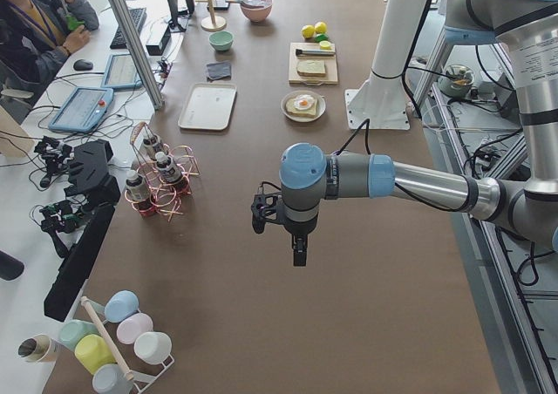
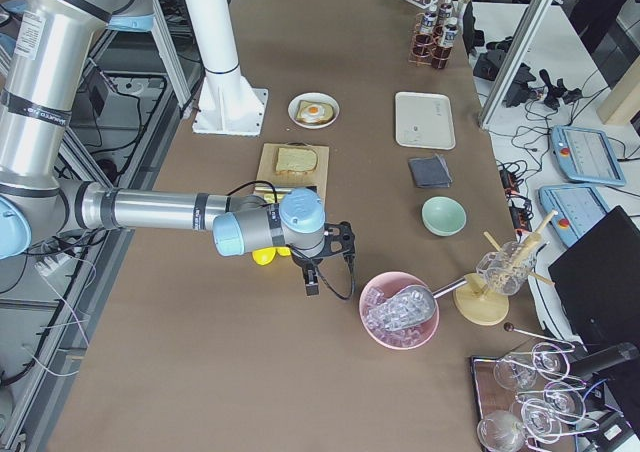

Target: Make sandwich and place on tray

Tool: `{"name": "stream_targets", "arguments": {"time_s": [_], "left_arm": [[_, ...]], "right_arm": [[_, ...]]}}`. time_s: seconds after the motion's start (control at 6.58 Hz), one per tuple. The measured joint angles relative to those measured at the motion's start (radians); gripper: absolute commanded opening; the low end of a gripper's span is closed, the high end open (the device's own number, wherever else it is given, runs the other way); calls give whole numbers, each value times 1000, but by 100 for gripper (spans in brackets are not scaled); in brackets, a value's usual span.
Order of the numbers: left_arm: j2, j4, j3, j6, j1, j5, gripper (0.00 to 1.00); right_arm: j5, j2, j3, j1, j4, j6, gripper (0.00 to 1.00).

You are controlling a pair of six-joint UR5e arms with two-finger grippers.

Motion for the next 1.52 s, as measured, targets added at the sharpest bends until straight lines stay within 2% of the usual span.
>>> {"name": "stream_targets", "arguments": {"time_s": [0.91,1.22,1.52], "left_arm": [[-1,-16,-2,-3,-1,0,98],[-1,-19,-2,-3,-1,0,98],[-2,-20,-2,-3,-1,0,98]], "right_arm": [[-5,-12,4,0,10,7,99],[-4,-3,8,0,51,88,99],[3,7,11,-14,142,233,99]]}}
